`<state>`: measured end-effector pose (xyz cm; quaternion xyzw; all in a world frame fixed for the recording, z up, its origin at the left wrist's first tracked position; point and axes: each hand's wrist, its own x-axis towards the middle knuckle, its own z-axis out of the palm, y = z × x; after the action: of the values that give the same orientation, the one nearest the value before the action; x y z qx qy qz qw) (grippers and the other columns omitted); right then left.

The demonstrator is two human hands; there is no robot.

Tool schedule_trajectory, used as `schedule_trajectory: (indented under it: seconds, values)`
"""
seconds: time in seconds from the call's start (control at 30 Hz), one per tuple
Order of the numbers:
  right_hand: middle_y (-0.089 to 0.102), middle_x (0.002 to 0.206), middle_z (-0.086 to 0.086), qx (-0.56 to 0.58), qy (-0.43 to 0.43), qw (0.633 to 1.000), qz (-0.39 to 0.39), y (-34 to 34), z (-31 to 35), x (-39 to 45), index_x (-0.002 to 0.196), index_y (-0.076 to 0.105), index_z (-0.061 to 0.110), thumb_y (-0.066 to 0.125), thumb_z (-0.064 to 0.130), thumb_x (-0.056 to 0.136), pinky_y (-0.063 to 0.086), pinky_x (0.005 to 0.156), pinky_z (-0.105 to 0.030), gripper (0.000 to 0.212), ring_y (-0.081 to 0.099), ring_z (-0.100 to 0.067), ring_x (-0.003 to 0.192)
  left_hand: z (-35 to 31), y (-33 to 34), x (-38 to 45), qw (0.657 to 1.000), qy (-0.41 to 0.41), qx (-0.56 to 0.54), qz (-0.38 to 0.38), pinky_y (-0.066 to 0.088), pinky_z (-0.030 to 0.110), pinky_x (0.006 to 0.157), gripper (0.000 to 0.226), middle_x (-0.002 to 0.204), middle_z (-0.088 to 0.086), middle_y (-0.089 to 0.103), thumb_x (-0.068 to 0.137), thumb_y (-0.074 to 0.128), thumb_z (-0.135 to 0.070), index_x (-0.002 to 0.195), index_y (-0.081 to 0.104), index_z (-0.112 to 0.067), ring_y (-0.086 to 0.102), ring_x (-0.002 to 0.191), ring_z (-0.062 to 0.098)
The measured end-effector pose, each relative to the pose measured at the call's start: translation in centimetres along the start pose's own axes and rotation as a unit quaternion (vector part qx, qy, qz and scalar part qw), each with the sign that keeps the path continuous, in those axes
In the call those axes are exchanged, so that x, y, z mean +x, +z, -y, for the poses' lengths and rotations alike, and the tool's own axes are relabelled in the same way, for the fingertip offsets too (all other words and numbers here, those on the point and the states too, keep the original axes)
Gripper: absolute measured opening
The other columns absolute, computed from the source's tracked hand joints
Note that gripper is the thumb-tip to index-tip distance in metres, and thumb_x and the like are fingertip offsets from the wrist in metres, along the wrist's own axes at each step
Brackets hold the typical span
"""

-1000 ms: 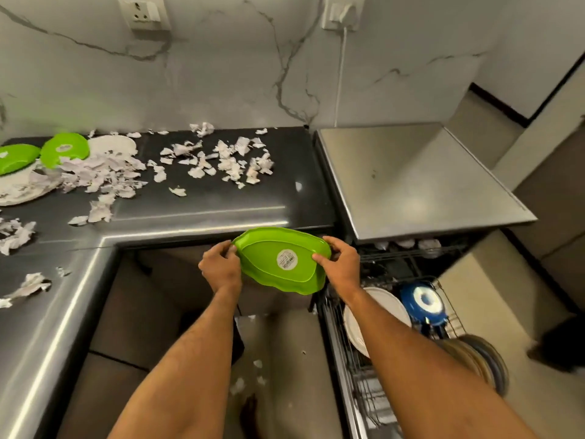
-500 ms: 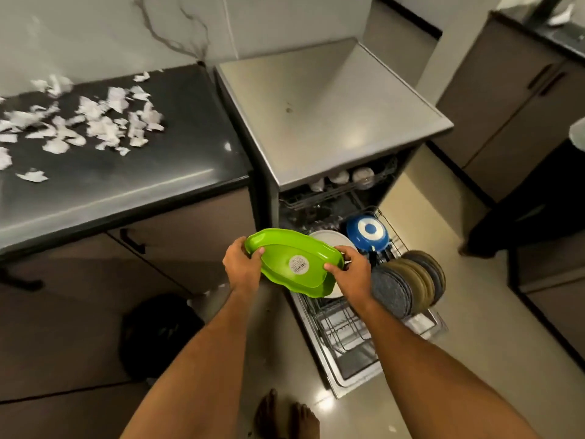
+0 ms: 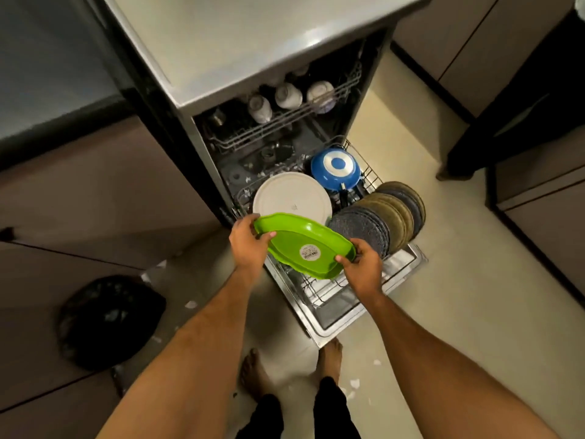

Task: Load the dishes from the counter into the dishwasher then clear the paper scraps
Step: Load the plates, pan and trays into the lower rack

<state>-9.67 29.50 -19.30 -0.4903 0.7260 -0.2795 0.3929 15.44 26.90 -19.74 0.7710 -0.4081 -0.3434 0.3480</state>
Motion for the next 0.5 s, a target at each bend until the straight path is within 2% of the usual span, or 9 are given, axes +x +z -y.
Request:
schedule_trajectory:
  seconds: [0.1, 0.17, 0.23, 0.33, 0.43, 0.5]
  values:
    - [0.072, 0.092, -0.007, -0.026, 0.007, 1.000, 0.015, 0.7, -3.7, 1.1, 0.109, 0.069, 0.006, 0.084, 0.002, 0.076, 0.055, 0.077, -0.040, 0.036, 0.067, -0.025, 0.086, 0.4, 3.0, 0.7, 1.000, 0.017, 0.010, 0.017, 0.053, 0.042, 0.092, 0.053, 0.105, 0.007, 0.070, 0.065, 0.089, -0.012, 0.114, 0.068, -0.013, 0.065, 0.101, 0.029]
    - [0.069, 0.087, -0.003, -0.041, 0.012, 0.999, 0.032, 1.1, -5.4, 1.5, 0.103, 0.069, 0.005, 0.084, 0.003, 0.077, 0.043, 0.066, -0.030, 0.029, 0.063, -0.020, 0.081, 0.0, 4.6, 1.0, 0.999, 0.034, 0.005, 0.035, 0.053, 0.040, 0.091, 0.052, 0.105, 0.002, 0.070, 0.066, 0.086, -0.005, 0.112, 0.067, -0.016, 0.064, 0.102, 0.025]
    - [0.066, 0.082, 0.001, -0.046, 0.024, 0.997, 0.056, 1.5, -7.0, 2.1, 0.098, 0.070, 0.006, 0.082, 0.004, 0.079, 0.036, 0.063, -0.025, 0.022, 0.060, -0.018, 0.078, -0.1, 6.8, 1.4, 0.996, 0.063, 0.009, 0.059, 0.055, 0.041, 0.088, 0.053, 0.106, -0.001, 0.068, 0.065, 0.081, 0.004, 0.111, 0.065, -0.019, 0.064, 0.100, 0.023]
    - [0.067, 0.080, 0.002, -0.067, 0.042, 0.994, 0.075, 2.3, -9.2, 3.0, 0.097, 0.072, 0.009, 0.081, 0.009, 0.082, 0.037, 0.063, -0.027, 0.018, 0.060, -0.018, 0.076, 0.1, 9.9, 1.7, 0.992, 0.072, 0.016, 0.099, 0.057, 0.041, 0.086, 0.058, 0.112, -0.002, 0.065, 0.068, 0.073, 0.014, 0.115, 0.063, -0.018, 0.064, 0.102, 0.020]
    - [0.070, 0.079, 0.001, -0.089, 0.040, 0.992, 0.084, 3.2, -11.9, 3.7, 0.096, 0.073, 0.013, 0.079, 0.016, 0.084, 0.049, 0.066, -0.035, 0.014, 0.064, -0.024, 0.077, 1.8, 12.6, 1.9, 0.992, 0.044, 0.040, 0.111, 0.054, 0.042, 0.096, 0.064, 0.122, 0.000, 0.061, 0.074, 0.070, 0.013, 0.126, 0.060, -0.022, 0.060, 0.111, 0.020]
    - [0.069, 0.076, -0.001, -0.107, 0.040, 0.989, 0.093, 3.6, -13.2, 3.9, 0.096, 0.075, 0.015, 0.078, 0.019, 0.085, 0.048, 0.069, -0.036, 0.012, 0.064, -0.027, 0.077, 3.6, 13.7, 2.0, 0.992, 0.015, 0.043, 0.114, 0.053, 0.044, 0.099, 0.067, 0.124, 0.005, 0.061, 0.073, 0.068, 0.017, 0.131, 0.059, -0.017, 0.060, 0.113, 0.022]
